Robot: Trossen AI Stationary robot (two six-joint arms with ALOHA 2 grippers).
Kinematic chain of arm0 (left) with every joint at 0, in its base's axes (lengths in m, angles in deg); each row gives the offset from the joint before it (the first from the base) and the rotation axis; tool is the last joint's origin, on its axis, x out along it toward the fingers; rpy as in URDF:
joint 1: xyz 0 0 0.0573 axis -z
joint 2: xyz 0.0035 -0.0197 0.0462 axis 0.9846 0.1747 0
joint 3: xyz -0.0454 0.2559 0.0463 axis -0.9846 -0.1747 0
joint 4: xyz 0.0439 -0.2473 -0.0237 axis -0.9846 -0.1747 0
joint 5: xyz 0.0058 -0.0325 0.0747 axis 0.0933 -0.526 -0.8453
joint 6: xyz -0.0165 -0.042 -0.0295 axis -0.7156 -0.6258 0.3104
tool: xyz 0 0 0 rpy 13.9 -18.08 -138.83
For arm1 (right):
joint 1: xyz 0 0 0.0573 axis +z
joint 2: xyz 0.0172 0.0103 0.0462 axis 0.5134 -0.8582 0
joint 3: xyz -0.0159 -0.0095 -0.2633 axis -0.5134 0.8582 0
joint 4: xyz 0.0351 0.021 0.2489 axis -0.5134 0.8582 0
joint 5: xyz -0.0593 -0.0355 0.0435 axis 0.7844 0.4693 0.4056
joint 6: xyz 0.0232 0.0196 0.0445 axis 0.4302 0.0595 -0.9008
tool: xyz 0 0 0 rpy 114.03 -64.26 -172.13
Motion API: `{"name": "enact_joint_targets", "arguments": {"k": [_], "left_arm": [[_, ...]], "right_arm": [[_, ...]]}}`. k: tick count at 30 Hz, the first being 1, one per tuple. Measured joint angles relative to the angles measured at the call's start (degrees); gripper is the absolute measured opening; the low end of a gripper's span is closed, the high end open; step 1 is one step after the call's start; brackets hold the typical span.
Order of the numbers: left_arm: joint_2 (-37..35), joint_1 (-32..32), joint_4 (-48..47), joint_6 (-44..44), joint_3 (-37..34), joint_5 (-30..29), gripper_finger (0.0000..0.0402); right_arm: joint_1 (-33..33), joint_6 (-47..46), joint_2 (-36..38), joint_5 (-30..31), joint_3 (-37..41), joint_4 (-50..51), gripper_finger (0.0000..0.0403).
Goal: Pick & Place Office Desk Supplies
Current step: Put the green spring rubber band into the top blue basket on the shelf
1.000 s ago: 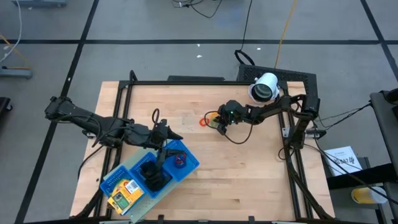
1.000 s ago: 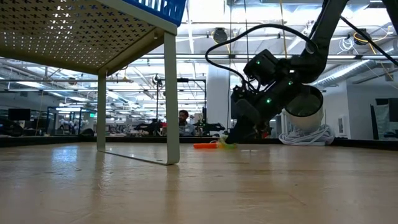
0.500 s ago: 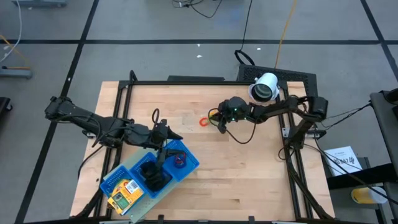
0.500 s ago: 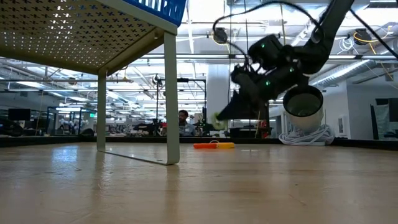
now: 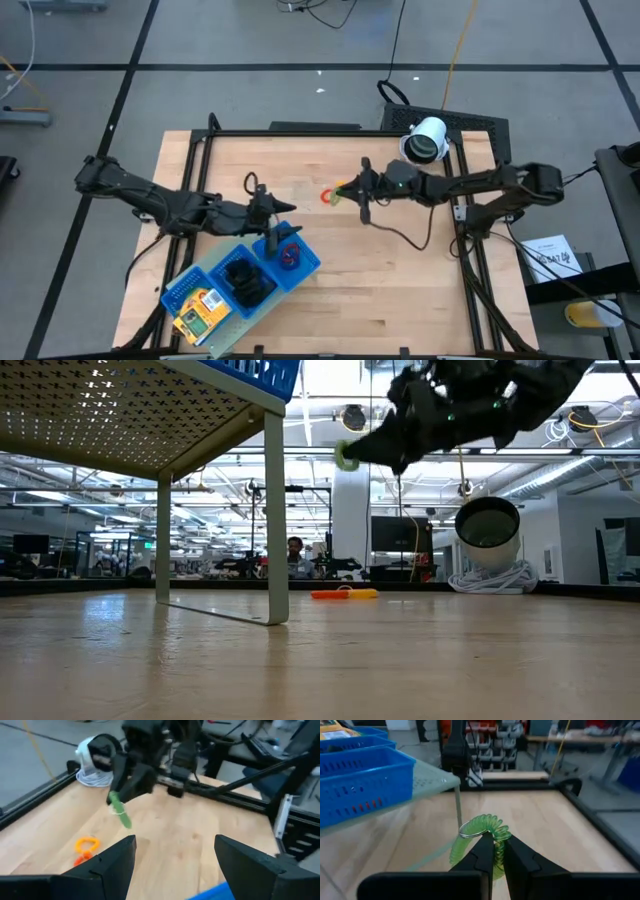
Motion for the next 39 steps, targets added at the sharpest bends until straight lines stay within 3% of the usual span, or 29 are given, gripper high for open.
{"name": "enact_joint_targets", "arguments": {"k": [6, 12, 28, 39], "left_arm": [[7.49, -1.97, 10.76, 8.58, 0.02, -0.16, 0.0274], [13.45, -4.48, 18.47, 15.33, 0.00, -0.68, 0.0273], [19.08, -10.02, 24.71, 11.88, -0.03, -0.57, 0.0274], [19.07, -10.57, 29.70, 11.50, -0.04, 4.97, 0.0273]], "right_arm": [[4.99, 4.64, 0.87, 7.87, -0.03, -3.68, 0.0017], [7.60, 5.88, 0.82, 9.14, -0.03, -7.03, 0.0019], [11.30, 5.89, 0.82, 9.08, -0.01, -14.30, 0.0019], [11.83, 5.70, 0.17, 8.48, -0.01, -13.93, 0.0020]]}}
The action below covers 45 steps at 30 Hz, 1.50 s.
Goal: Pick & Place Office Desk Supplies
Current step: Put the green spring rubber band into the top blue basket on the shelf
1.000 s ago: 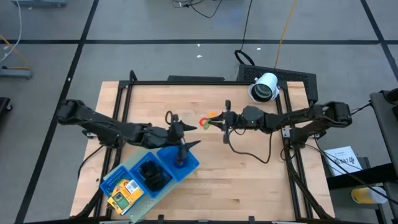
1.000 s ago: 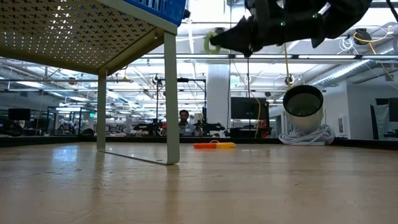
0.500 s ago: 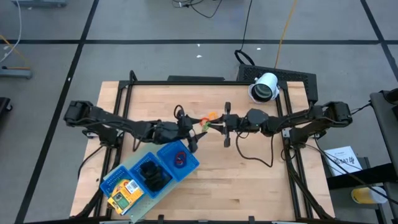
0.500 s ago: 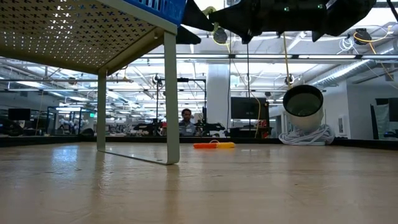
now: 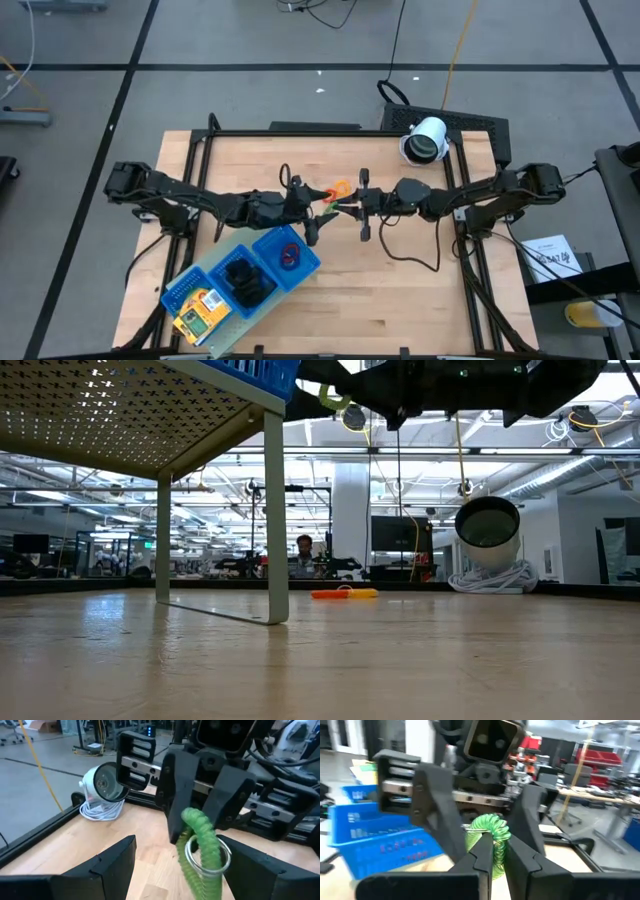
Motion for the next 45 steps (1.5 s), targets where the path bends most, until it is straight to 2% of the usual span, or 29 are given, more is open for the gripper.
{"name": "enact_joint_targets", "arguments": {"k": [7, 10, 13, 25, 29, 32, 34, 37, 40, 45], "left_arm": [[-0.01, 0.01, -0.59, -0.84, 0.00, 1.97, 0.0272], [-0.01, 0.01, -1.14, -0.72, 0.00, 1.95, 0.0252], [-0.01, -0.04, -1.49, -0.72, 0.00, 1.98, 0.0214], [-0.01, -0.04, -1.86, 0.92, 0.00, 2.11, 0.0018], [-0.26, -0.04, -1.90, 0.79, -0.07, 4.11, 0.0027], [-1.33, 0.24, -1.62, 0.79, -0.07, 6.58, 0.0036], [-2.54, 0.82, -1.69, 1.10, -0.07, 7.21, 0.0028], [-4.31, 1.48, -2.52, 2.74, -0.07, 9.39, 0.0012], [-6.39, 2.43, -4.19, 3.30, -0.05, 10.18, 0.0018], [-10.83, 5.12, -11.69, 2.69, 0.00, 10.24, 0.0030]], "right_arm": [[0.89, 0.27, 0.00, -2.49, 0.00, -0.96, 0.0020], [0.89, 0.35, 0.00, -2.52, 0.00, -1.51, 0.0020], [0.91, 0.37, 0.00, -2.66, 0.00, -2.15, 0.0020], [0.89, 0.37, 0.00, -2.61, 0.00, -1.14, 0.0025], [0.92, 1.38, 0.56, -2.66, 0.00, 0.10, 0.0052], [0.84, 1.49, 3.18, -2.44, -0.02, 3.21, 0.0088], [0.48, 1.46, 5.37, -2.02, -0.02, 6.75, 0.0114], [0.18, 0.98, 9.17, 1.34, -0.02, 12.93, 0.0148], [0.04, 0.85, 12.81, 5.26, -0.02, 20.00, 0.0174], [-0.08, 0.30, 17.25, 9.85, -0.02, 29.37, 0.0191]]}}
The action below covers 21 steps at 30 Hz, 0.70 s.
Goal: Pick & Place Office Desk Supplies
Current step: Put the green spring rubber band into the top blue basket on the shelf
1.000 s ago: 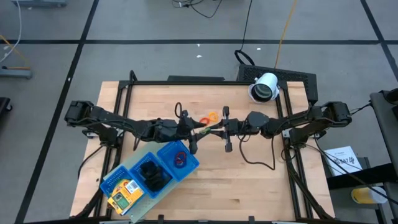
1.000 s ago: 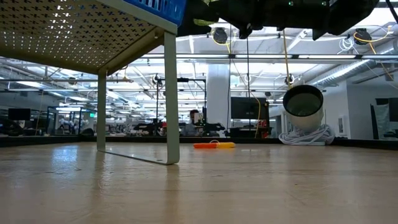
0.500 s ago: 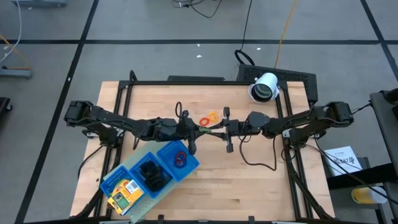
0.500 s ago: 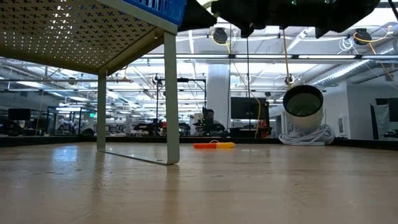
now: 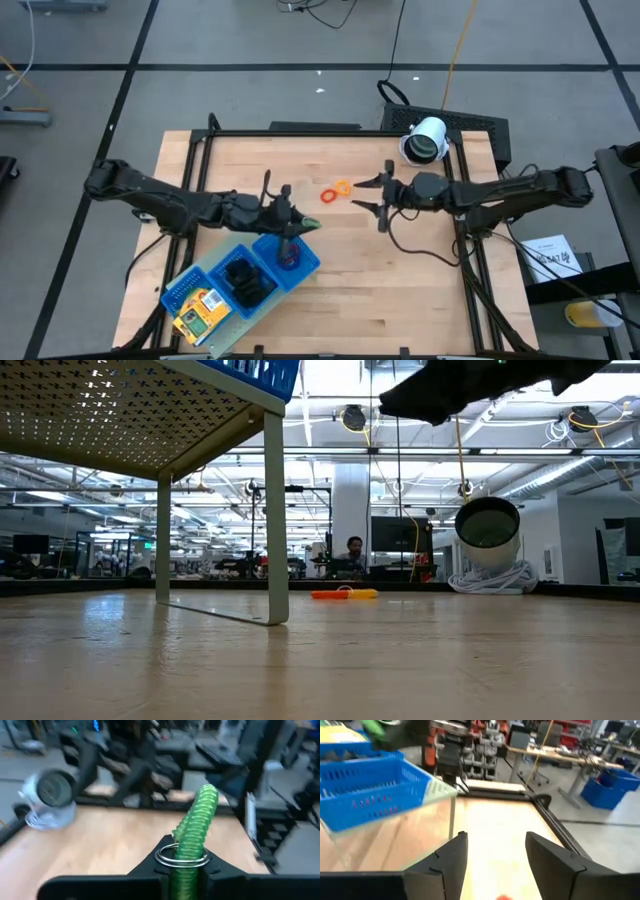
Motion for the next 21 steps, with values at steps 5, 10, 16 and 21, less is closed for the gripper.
{"name": "enact_joint_targets", "arguments": {"k": [5, 10, 16, 21], "left_arm": [[-3.41, 4.09, -8.52, -3.28, 0.00, 0.86, 0.0012], [-4.12, 8.91, -14.42, -11.08, 0.00, 2.29, 0.0039], [-3.06, 12.39, -16.37, -17.60, -0.04, 6.53, 0.0060], [-3.22, 11.85, -16.36, -20.15, -0.04, 4.59, 0.0095]], "right_arm": [[-0.06, -0.06, 2.62, 1.59, 0.00, 4.50, 0.0184], [-0.06, 0.42, 3.32, 1.64, 0.00, 5.09, 0.0173], [-0.08, 1.29, 3.30, 1.66, 0.00, 5.09, 0.0169], [-0.08, 1.23, 3.30, 1.66, 0.00, 5.11, 0.0169]]}}
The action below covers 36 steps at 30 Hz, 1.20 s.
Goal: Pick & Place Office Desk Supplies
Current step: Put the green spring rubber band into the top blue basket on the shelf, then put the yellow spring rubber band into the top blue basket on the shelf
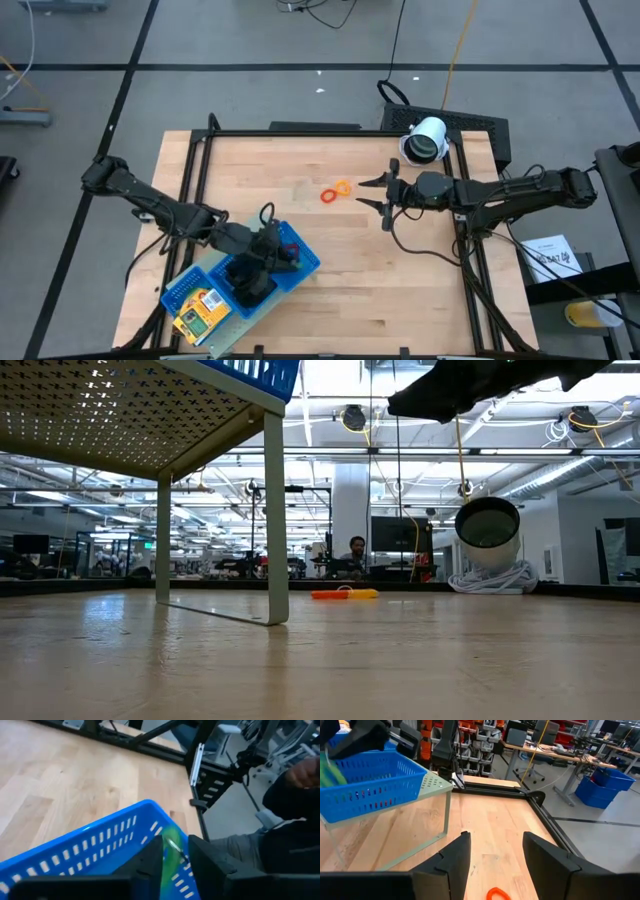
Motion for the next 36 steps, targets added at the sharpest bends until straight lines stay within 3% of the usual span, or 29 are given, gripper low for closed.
{"name": "enact_joint_targets", "arguments": {"k": [8, 14, 17, 21, 26, 31, 36], "left_arm": [[-0.06, -2.01, -2.66, -0.13, 0.00, 3.21, 0.0184], [-4.50, -3.42, -2.69, 1.81, 0.00, 3.32, 0.0221], [-7.67, -3.20, -3.05, 5.87, 0.00, -0.82, 0.0227], [-12.62, -1.01, -3.62, 11.59, 0.01, -11.16, 0.0227], [-14.28, 0.74, -4.05, 13.42, 0.07, -20.22, 0.0228], [-12.47, 0.42, -2.34, 13.33, 0.05, -20.63, 0.0227], [-10.18, -1.25, 8.15, 17.39, -3.57, -16.95, 0.0228]], "right_arm": [[0.00, -0.47, 0.00, -0.12, 0.00, 0.74, 0.0169], [0.00, -0.50, -1.62, -0.13, 0.02, 0.33, 0.0167], [-0.23, -0.60, -4.23, -0.07, 0.02, -0.05, 0.0169], [-2.07, -3.99, -9.34, -0.09, 0.04, 0.17, 0.0169], [-6.98, -6.00, -17.53, -0.47, 0.04, -0.03, 0.0171], [-13.94, -5.15, -27.13, -4.80, 0.04, -3.46, 0.0166], [-18.15, -4.52, -35.29, -9.71, -0.60, -8.08, 0.0166]]}}
